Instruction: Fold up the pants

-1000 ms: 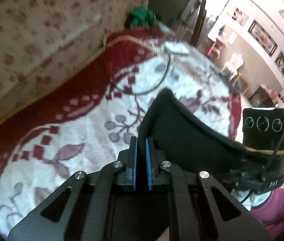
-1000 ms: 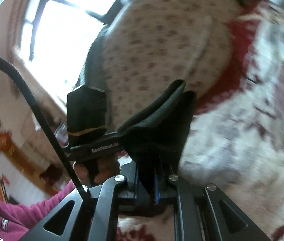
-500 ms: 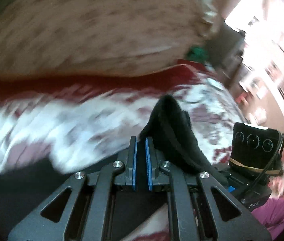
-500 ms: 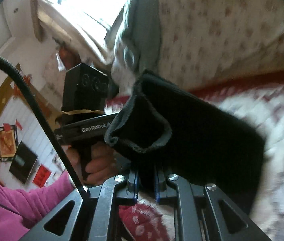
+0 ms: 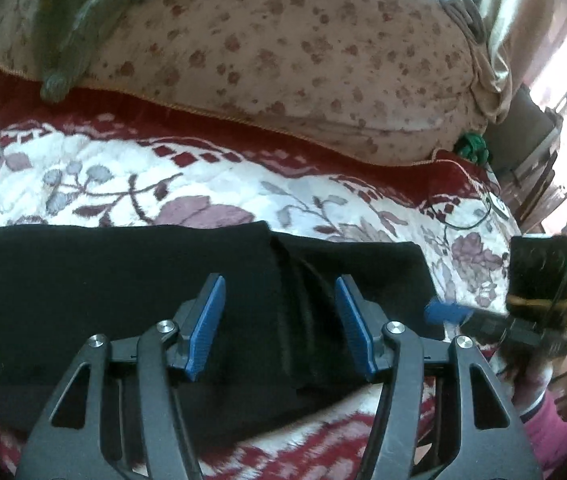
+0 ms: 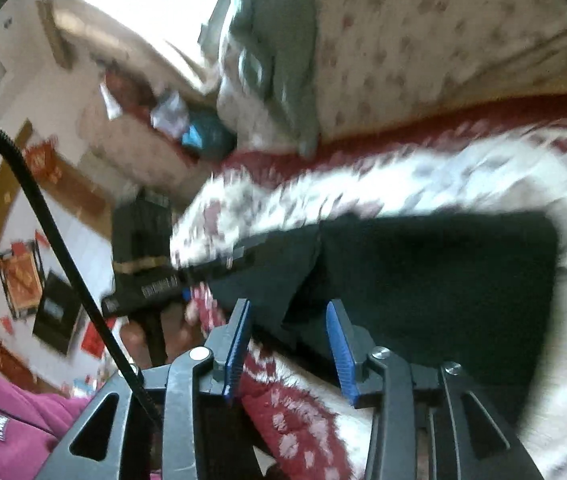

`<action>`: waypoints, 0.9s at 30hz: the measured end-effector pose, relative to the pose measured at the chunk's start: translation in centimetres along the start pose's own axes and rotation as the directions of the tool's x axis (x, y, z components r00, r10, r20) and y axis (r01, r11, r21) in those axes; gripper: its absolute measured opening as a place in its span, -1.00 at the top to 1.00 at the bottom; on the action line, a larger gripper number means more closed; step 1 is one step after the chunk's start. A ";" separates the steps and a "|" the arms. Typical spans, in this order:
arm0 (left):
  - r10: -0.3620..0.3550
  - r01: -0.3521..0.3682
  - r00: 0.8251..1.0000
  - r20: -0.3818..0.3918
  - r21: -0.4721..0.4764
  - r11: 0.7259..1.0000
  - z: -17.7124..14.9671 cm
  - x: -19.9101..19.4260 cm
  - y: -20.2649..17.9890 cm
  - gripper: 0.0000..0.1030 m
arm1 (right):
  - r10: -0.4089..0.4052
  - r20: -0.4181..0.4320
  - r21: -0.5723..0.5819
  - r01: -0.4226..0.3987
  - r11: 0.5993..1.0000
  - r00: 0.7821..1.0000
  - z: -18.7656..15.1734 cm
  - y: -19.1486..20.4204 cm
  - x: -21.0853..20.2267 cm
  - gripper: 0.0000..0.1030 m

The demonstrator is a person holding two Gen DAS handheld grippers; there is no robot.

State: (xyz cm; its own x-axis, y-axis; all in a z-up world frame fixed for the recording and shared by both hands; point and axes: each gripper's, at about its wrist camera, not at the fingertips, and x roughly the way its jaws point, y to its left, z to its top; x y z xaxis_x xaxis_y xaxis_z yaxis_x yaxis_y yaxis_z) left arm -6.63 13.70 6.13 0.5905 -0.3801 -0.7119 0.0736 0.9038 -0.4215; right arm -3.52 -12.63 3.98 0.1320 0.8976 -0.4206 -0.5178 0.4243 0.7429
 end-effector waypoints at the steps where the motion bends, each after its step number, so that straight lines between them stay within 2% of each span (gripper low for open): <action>1: 0.001 -0.001 1.000 0.002 0.000 1.000 -0.2 -0.1 -0.3 -0.12 | -0.041 0.043 0.008 0.041 0.999 0.998 0.2 -0.4 -1.8 0.13; 3: 0.032 -0.032 0.999 0.005 0.002 0.999 -0.5 0.0 -1.5 -0.14 | -0.127 0.101 0.023 0.125 0.992 0.987 -0.1 -1.4 -4.5 0.05; 5: 0.119 -0.119 0.993 0.016 0.013 0.993 -1.1 0.4 -2.7 -0.14 | -0.194 0.123 0.061 0.188 0.980 0.973 0.2 -2.8 -5.5 0.03; 7: 0.227 -0.229 0.973 0.035 0.050 0.972 -1.8 1.1 -4.2 -0.14 | -0.235 0.116 0.119 0.222 0.968 0.965 0.2 -4.7 -5.8 0.03; 10: 0.270 -0.271 0.963 0.021 0.080 0.959 -2.6 2.6 -5.1 -0.14 | -0.242 0.081 0.171 0.226 0.959 0.967 0.5 -7.2 -4.9 0.02; 14: 0.343 -0.342 0.939 -0.018 0.048 0.938 -3.1 4.2 -4.2 -0.14 | -0.213 0.043 0.202 0.201 0.959 0.976 1.0 -9.1 -3.2 0.03; 17: 0.303 -0.305 0.952 -0.041 -0.041 0.952 -3.3 4.4 -2.7 -0.14 | -0.187 0.057 0.223 0.170 0.960 0.981 1.4 -9.9 -2.4 0.31; 19: 0.279 -0.281 0.960 -0.039 -0.061 0.958 -3.3 4.4 -2.3 -0.01 | -0.205 0.066 0.195 0.188 0.963 0.977 1.3 -9.6 -2.5 0.38; 21: 0.243 -0.246 0.968 -0.054 -0.051 0.968 -3.3 4.3 -2.7 0.54 | -0.221 0.071 0.161 0.208 0.965 0.973 1.4 -8.9 -2.7 0.44; 23: 0.239 -0.240 0.969 -0.059 -0.028 0.970 -3.4 4.0 -3.7 0.70 | -0.230 0.078 0.133 0.218 0.967 0.970 1.6 -8.0 -3.2 0.47; 27: 0.233 -0.236 0.971 -0.060 -0.044 0.971 -4.0 3.3 -4.4 0.74 | -0.246 0.079 0.102 0.237 0.966 0.966 1.6 -7.1 -3.5 0.48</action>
State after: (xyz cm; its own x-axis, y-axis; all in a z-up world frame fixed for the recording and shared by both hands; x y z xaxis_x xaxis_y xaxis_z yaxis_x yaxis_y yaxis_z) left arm -8.24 7.65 3.36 0.5424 -0.1700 -0.8228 -0.1035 0.9583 -0.2663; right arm 1.09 -18.63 1.04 0.3218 0.7725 -0.5474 -0.3831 0.6350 0.6708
